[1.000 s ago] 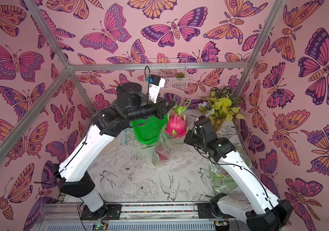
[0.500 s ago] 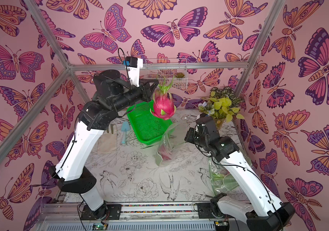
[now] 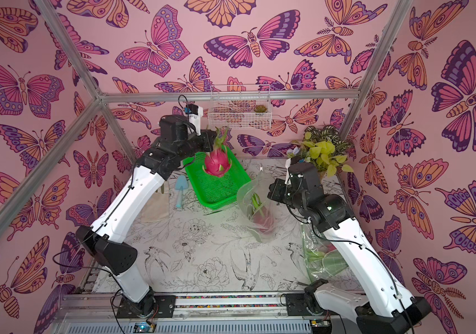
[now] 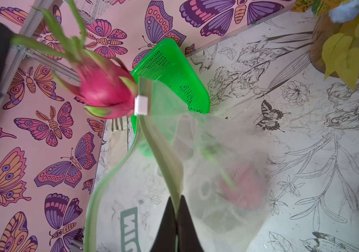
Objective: Open the zip-top bag and take out the dragon fruit
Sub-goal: Place the dragon fruit in the basket.
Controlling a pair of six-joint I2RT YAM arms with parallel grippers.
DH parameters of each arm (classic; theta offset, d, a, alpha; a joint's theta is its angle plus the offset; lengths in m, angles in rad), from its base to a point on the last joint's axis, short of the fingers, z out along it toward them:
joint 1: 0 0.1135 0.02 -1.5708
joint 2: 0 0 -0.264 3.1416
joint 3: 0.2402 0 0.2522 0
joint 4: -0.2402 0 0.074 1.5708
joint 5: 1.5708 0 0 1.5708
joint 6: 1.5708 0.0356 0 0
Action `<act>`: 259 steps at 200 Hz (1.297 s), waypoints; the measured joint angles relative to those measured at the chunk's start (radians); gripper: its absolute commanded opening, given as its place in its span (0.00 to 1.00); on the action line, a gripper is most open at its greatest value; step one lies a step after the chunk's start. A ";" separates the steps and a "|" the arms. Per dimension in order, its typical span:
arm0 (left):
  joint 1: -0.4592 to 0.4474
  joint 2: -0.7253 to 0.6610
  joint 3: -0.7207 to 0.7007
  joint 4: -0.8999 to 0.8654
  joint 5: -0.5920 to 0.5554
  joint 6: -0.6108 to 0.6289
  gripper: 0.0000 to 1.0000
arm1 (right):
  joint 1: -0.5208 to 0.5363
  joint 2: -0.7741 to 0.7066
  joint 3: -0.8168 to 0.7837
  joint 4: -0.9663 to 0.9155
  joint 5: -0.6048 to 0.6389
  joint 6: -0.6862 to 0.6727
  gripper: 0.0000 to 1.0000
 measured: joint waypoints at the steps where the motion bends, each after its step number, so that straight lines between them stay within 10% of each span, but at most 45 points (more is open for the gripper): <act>1: 0.002 0.003 -0.004 0.003 0.002 -0.002 0.00 | 0.000 0.001 0.002 -0.002 -0.001 -0.002 0.00; 83: 0.091 0.193 -0.073 0.244 0.080 -0.095 0.00 | 0.000 0.013 0.004 -0.022 -0.007 -0.025 0.00; 259: 0.249 0.608 0.256 0.300 0.227 -0.221 0.00 | 0.000 0.048 -0.007 0.029 -0.044 -0.020 0.00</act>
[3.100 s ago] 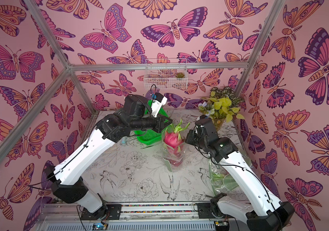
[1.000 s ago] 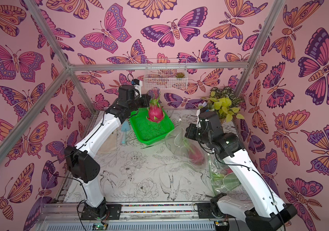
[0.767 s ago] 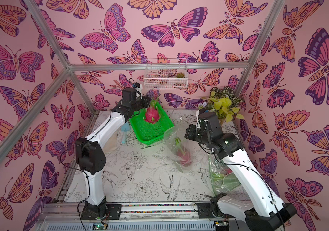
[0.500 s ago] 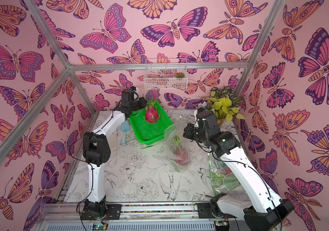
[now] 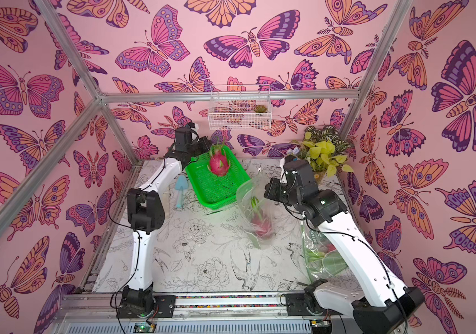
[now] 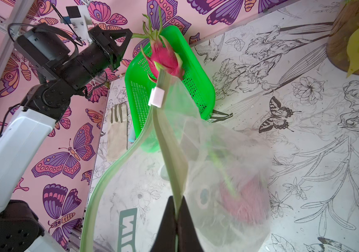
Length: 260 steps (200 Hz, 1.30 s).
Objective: Open the zip-top bag and take out the dragon fruit
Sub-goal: Place the dragon fruit in the basket.
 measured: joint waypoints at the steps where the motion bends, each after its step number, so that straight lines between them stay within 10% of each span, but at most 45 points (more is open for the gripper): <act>1: 0.000 0.002 0.003 0.000 0.000 0.000 0.00 | 0.000 0.000 0.000 0.000 0.000 0.000 0.00; 95: 0.019 0.099 0.106 0.000 -0.019 -0.011 0.00 | 0.000 0.000 -0.001 0.000 0.000 0.000 0.00; 140: 0.040 0.102 0.118 0.000 -0.021 -0.022 0.24 | 0.000 0.000 -0.001 0.001 -0.007 0.004 0.00; 260: 0.053 -0.065 -0.013 -0.050 0.003 0.000 0.33 | 0.000 0.000 -0.006 0.002 -0.008 0.009 0.00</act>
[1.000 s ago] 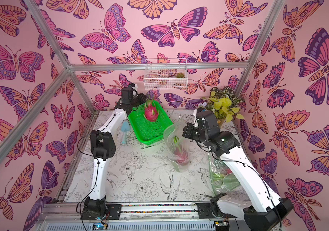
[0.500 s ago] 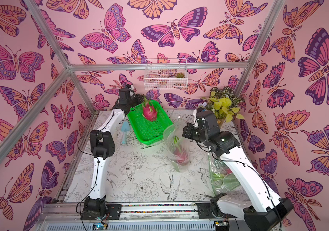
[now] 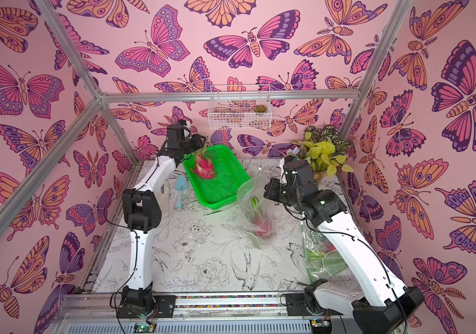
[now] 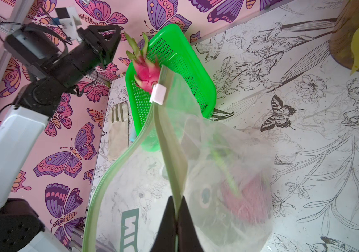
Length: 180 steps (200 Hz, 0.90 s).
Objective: Open the zip-top bag and take out the dragon fruit
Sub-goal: Place the dragon fruit in the basket, then adjust the zipper food storage bag at the center of the board.
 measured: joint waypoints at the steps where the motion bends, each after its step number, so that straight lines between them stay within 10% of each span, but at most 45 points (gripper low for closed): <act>1: 0.000 -0.008 -0.004 -0.001 0.001 0.000 0.33 | 0.000 0.000 0.000 0.000 0.000 0.000 0.00; 180: -0.154 -0.564 -0.318 -0.212 -0.013 0.206 0.27 | 0.000 0.000 -0.031 0.033 -0.007 0.014 0.00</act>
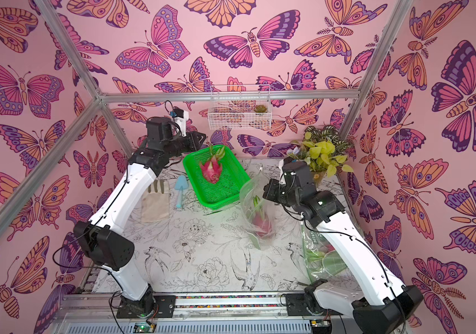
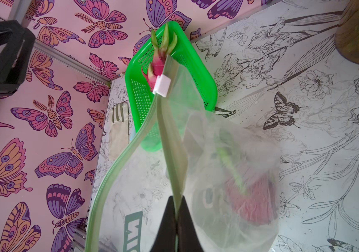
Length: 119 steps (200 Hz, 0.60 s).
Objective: Open the zip-top bag and take out the dragon fruit
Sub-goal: Adjust the zipper food storage bag at the center of the board.
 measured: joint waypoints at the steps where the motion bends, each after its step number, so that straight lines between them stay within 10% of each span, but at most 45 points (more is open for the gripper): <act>1: -0.002 -0.001 0.000 -0.001 -0.001 0.001 0.27 | 0.000 0.000 0.000 0.000 0.000 0.000 0.00; 119: -0.359 -0.033 0.109 -0.325 -0.048 0.098 0.16 | 0.056 0.006 0.000 0.023 0.000 0.022 0.00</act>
